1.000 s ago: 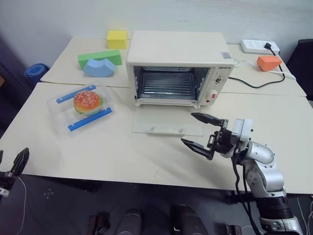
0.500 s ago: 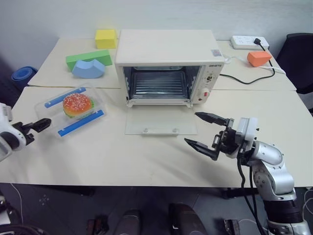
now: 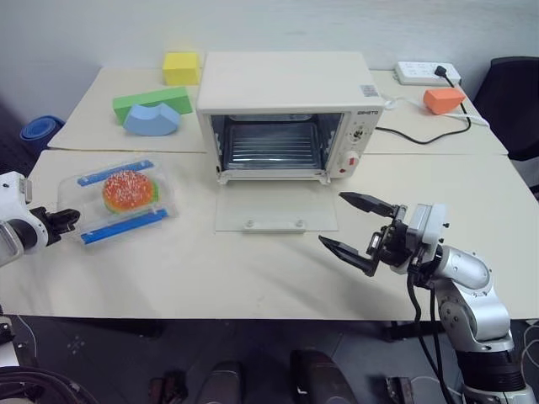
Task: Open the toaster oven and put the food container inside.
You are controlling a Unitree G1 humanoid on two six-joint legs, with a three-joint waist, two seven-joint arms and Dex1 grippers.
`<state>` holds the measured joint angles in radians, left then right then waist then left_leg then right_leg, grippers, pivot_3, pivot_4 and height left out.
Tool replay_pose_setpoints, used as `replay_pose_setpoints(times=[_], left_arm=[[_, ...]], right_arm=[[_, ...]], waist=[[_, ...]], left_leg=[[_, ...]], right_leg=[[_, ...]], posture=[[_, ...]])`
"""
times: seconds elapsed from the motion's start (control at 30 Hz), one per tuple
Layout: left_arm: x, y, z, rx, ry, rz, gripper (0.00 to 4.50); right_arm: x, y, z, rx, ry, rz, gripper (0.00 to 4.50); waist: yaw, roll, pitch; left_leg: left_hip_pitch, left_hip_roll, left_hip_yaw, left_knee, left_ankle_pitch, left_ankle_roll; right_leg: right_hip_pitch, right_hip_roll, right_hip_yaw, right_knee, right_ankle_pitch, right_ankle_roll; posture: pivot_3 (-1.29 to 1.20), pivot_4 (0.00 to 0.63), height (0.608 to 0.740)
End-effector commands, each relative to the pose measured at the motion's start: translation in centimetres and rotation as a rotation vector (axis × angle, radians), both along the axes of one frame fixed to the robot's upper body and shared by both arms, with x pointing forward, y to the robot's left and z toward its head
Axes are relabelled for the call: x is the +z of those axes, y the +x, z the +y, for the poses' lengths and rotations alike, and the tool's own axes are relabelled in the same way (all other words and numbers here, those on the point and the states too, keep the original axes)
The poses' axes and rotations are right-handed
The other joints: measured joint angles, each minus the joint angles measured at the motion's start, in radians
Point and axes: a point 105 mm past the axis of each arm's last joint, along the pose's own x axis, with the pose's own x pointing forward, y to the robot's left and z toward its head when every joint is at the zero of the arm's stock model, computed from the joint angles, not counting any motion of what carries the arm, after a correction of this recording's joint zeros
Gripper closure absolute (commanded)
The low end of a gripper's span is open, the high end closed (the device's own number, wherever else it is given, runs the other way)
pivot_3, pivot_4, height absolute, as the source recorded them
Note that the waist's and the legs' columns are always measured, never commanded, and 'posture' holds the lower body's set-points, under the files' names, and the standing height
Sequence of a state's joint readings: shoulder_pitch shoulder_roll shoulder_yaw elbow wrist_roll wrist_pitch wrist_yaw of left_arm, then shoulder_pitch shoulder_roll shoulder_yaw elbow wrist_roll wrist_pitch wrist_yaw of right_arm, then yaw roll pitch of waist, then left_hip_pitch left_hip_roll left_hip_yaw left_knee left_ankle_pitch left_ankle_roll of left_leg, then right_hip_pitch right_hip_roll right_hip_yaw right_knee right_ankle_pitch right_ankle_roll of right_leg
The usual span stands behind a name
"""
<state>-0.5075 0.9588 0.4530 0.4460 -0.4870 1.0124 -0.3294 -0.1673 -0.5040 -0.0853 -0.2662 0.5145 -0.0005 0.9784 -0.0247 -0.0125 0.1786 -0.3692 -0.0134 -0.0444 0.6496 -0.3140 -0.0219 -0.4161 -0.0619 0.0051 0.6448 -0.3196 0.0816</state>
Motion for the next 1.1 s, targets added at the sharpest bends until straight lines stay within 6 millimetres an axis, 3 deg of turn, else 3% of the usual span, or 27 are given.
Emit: replay_pose_setpoints(times=[0.03,0.13,0.27,0.57,0.83,1.1], left_arm=[[2.9,0.0,0.2,-0.005,0.042,-0.074,4.26],[4.6,0.0,-0.9,-0.050,0.047,-0.104,4.26],[6.1,-0.3,-3.9,-0.172,0.025,-0.112,4.26],[7.9,0.5,-13.1,-0.429,0.014,-0.136,4.26],[6.2,2.2,-21.0,-0.532,-0.038,-0.150,4.26],[5.9,4.8,-25.0,-0.523,-0.059,-0.176,4.26]], right_arm=[[-0.2,-0.2,-0.4,-0.006,-0.017,-0.012,0.00],[-0.5,-0.1,-0.9,-0.017,-0.029,0.002,0.00],[-1.0,-0.1,-1.5,-0.032,-0.043,0.018,0.00],[-2.2,-0.8,-3.8,-0.121,-0.070,0.056,0.00],[-2.5,-1.8,-4.9,-0.201,-0.070,0.057,0.00],[-2.8,-2.9,-4.6,-0.253,-0.036,0.065,0.00]], waist=[[0.000,0.000,0.000],[0.000,0.000,0.000],[0.000,-0.001,0.000],[0.007,-0.001,0.000],[0.022,-0.001,0.000],[0.026,-0.001,0.001]], left_leg=[[0.000,0.000,0.000,0.000,0.000,0.000],[0.000,0.000,0.000,0.000,0.000,0.000],[-0.001,0.000,0.000,0.000,0.000,0.000],[-0.001,-0.001,0.000,0.003,0.000,0.000],[0.000,-0.001,0.002,0.005,0.000,0.000],[0.000,-0.002,0.001,0.008,0.000,-0.001]], right_leg=[[0.000,0.000,0.000,0.000,0.000,0.000],[0.000,0.000,0.000,0.000,0.000,0.000],[0.000,0.000,0.000,0.000,0.000,0.000],[0.001,0.000,0.000,0.001,0.000,0.000],[0.001,0.001,0.001,0.003,0.000,0.000],[0.003,0.001,0.000,0.003,0.001,0.002]], posture=[[0.00,0.150,0.740],[0.00,0.150,0.740],[0.00,0.150,0.740],[0.00,0.150,0.740],[0.00,0.150,0.740],[0.00,0.150,0.740]])
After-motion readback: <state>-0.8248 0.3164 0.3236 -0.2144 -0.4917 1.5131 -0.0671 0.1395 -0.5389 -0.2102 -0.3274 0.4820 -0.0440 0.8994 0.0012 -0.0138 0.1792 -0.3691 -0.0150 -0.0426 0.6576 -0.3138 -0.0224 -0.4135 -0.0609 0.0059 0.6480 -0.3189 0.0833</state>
